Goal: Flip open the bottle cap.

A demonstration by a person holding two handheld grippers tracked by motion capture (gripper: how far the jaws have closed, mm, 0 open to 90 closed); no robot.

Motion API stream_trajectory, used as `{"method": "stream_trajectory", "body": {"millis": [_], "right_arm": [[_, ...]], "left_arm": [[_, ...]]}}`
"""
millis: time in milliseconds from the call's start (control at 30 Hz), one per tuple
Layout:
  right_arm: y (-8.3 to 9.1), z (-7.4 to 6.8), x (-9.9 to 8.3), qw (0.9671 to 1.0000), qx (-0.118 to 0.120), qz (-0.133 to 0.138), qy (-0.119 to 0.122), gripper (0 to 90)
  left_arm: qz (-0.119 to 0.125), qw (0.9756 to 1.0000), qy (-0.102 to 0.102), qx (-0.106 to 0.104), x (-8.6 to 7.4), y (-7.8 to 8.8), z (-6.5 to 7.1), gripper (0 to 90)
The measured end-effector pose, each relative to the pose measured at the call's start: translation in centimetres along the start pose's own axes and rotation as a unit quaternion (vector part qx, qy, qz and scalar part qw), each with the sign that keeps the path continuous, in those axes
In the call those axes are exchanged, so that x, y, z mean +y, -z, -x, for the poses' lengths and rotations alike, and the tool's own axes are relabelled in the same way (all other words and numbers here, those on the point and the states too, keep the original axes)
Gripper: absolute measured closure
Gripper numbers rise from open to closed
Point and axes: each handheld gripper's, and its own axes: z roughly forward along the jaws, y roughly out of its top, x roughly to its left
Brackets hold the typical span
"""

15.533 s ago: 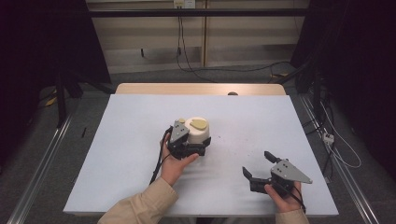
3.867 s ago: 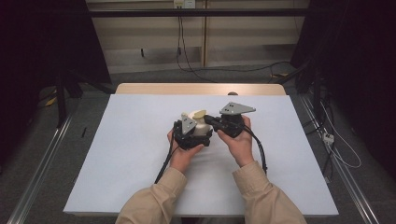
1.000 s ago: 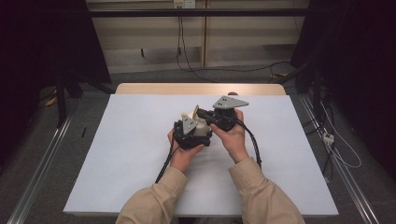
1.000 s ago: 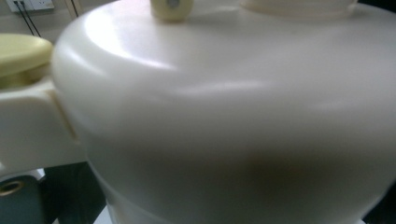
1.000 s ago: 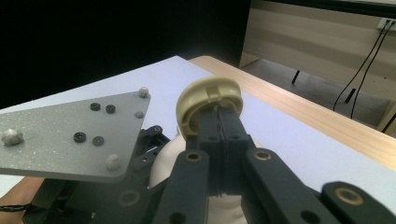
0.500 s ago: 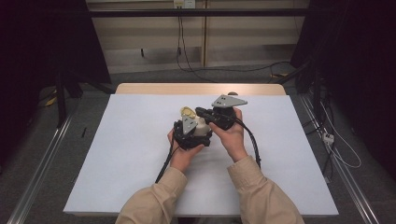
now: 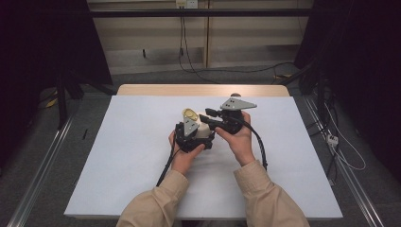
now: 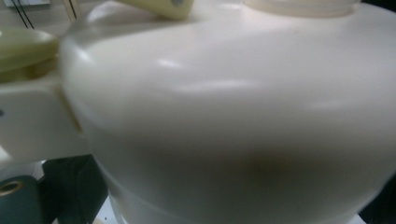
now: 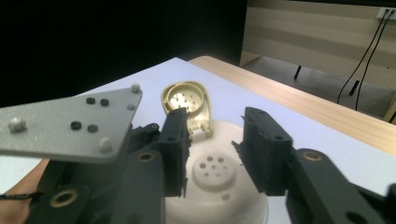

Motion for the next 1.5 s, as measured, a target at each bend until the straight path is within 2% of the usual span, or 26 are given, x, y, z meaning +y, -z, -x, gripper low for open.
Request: {"method": "stream_trajectory", "body": {"millis": [133, 333, 433, 500, 767, 967, 1167, 1367, 1500], "right_arm": [[0.8, 0.1, -0.4, 0.9999, -0.009, -0.004, -0.006, 48.3], [2.2, 0.5, -1.0, 0.9998, -0.014, 0.000, -0.016, 41.8], [2.6, 0.6, -1.4, 0.9996, -0.017, -0.006, -0.021, 37.1], [2.9, 0.7, -1.7, 0.9995, -0.017, -0.006, -0.024, 33.4], [3.8, 0.8, -2.7, 0.9996, 0.003, -0.011, -0.024, 18.7], [4.9, 1.0, -3.7, 0.9995, 0.003, -0.017, -0.028, 13.5], [6.2, 1.0, -4.4, 0.9993, 0.010, 0.003, -0.036, 10.4], [6.4, 0.7, -4.8, 0.9994, 0.006, -0.009, -0.032, 10.4], [6.3, 0.5, -5.1, 0.9994, 0.006, -0.016, -0.028, 10.6]], "left_arm": [[-0.012, 0.9999, 0.009, -0.005, 0.0, 0.1, -0.1, 3.8], [-0.020, 0.9998, 0.009, -0.003, -0.1, 0.3, -0.1, 3.8], [-0.027, 0.9994, 0.020, -0.007, -0.1, 0.3, -0.2, 3.6], [-0.027, 0.9994, 0.020, -0.007, -0.1, 0.3, -0.2, 3.5], [-0.043, 0.9990, 0.015, -0.003, -0.1, 0.1, -0.1, 3.0], [-0.055, 0.9985, 0.008, 0.001, -0.1, 0.1, 0.0, 3.1], [-0.061, 0.9981, 0.009, 0.000, -0.1, 0.1, -0.1, 3.2], [-0.065, 0.9977, 0.018, -0.002, -0.1, 0.2, -0.1, 3.2], [-0.076, 0.9969, 0.019, -0.002, -0.2, 0.2, -0.1, 3.2]]}}
